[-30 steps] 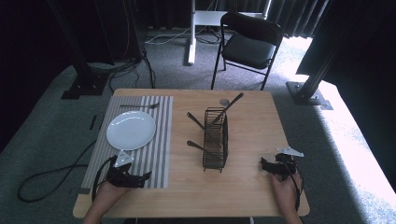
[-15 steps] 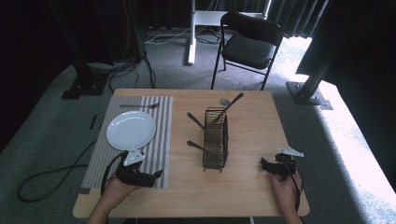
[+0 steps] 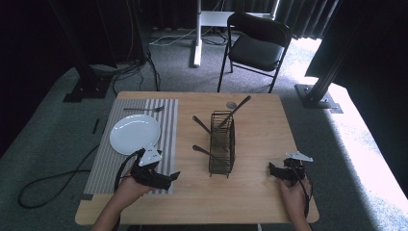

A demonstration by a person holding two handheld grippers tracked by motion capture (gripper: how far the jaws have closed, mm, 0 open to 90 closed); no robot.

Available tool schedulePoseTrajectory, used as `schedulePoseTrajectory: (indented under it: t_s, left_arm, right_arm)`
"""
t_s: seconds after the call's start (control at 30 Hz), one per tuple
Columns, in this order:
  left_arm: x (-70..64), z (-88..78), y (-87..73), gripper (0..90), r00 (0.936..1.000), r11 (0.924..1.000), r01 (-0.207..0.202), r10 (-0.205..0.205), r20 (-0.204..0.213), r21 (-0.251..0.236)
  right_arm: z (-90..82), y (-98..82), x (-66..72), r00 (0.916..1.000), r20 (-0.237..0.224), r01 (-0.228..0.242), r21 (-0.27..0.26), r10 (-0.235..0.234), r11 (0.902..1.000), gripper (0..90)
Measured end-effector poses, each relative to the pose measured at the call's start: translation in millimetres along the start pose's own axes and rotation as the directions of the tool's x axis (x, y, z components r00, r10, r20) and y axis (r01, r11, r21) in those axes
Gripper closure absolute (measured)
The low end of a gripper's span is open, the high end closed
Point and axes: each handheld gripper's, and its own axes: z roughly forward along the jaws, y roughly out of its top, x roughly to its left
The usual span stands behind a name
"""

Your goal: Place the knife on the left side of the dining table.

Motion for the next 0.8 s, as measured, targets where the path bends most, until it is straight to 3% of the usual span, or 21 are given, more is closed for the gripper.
schedulePoseTrajectory:
  t_s: [0.23,0.33,0.4,0.57,0.8]
  left_arm:
    - [-7.5,5.7,23.1,1.9,0.9985,0.9990,-0.038,0.039,0.037,-0.022]
    - [-8.3,6.4,25.0,1.9,0.9984,0.9988,-0.040,0.041,0.039,-0.027]
    - [-10.1,10.8,36.4,1.9,0.9969,0.9983,-0.049,0.051,0.059,-0.032]
    - [-12.4,14.3,47.0,1.9,0.9960,0.9974,-0.058,0.061,0.066,-0.042]
    - [-17.2,23.7,64.7,2.0,0.9912,0.9954,-0.090,0.093,0.095,-0.034]
  right_arm:
    - [0.0,0.0,0.0,1.0000,0.000,0.000,0.000,0.000,1.0000,11.5]
    - [0.0,0.0,0.0,1.0000,0.000,0.000,0.000,0.000,1.0000,11.5]
    - [0.0,0.0,0.0,1.0000,0.000,0.000,0.000,0.000,1.0000,11.5]
    - [0.0,0.0,0.0,1.0000,0.000,0.000,0.000,0.000,1.0000,11.5]
    - [0.0,0.0,0.0,1.0000,0.000,0.000,0.000,0.000,1.0000,11.5]
